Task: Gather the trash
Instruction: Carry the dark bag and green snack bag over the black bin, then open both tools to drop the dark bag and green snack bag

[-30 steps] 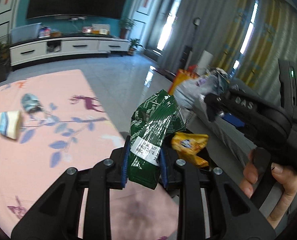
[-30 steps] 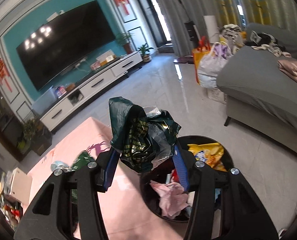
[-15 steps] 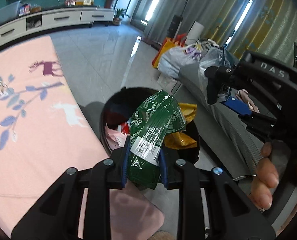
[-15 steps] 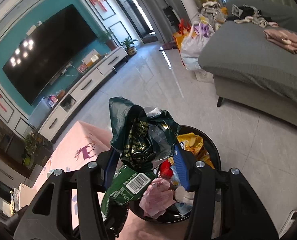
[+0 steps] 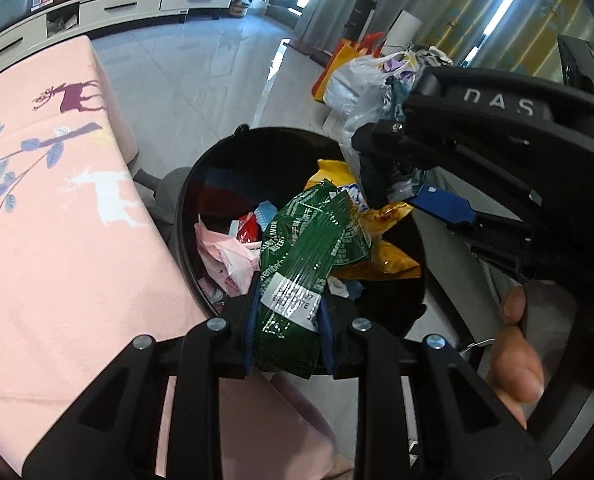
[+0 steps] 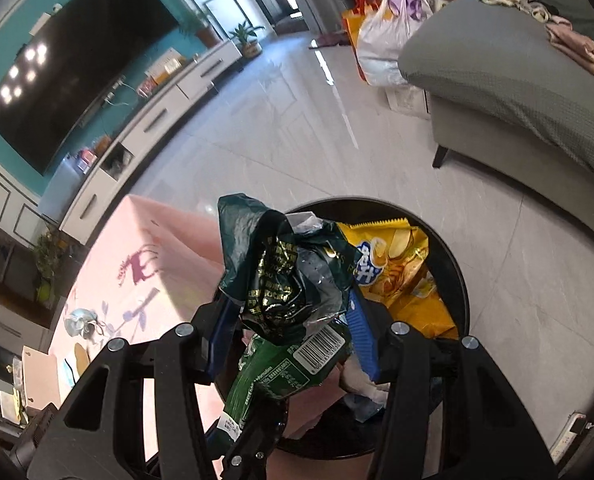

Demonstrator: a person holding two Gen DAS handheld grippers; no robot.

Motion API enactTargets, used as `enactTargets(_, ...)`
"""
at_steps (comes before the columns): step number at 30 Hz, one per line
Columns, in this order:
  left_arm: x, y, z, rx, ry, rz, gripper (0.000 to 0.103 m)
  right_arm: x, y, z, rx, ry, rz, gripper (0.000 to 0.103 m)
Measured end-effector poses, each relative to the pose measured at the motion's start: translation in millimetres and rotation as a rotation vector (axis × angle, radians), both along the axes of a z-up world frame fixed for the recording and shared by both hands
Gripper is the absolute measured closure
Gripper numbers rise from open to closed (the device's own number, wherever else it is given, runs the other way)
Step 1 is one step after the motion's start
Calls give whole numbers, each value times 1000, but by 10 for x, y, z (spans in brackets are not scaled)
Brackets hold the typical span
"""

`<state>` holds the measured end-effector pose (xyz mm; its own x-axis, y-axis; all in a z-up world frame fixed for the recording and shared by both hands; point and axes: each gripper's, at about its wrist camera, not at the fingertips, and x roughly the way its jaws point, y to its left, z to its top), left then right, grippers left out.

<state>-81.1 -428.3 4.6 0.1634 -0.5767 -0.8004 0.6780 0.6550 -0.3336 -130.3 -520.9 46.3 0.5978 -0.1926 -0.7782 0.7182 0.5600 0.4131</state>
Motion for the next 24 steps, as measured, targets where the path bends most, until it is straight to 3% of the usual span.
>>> enactTargets(9, 77, -99, -138, 12, 69, -26, 76, 51, -90, -172, 43, 48, 5, 51)
enactTargets(24, 78, -121, -129, 7, 87, -36, 75, 41, -135, -173, 45, 78, -11, 50)
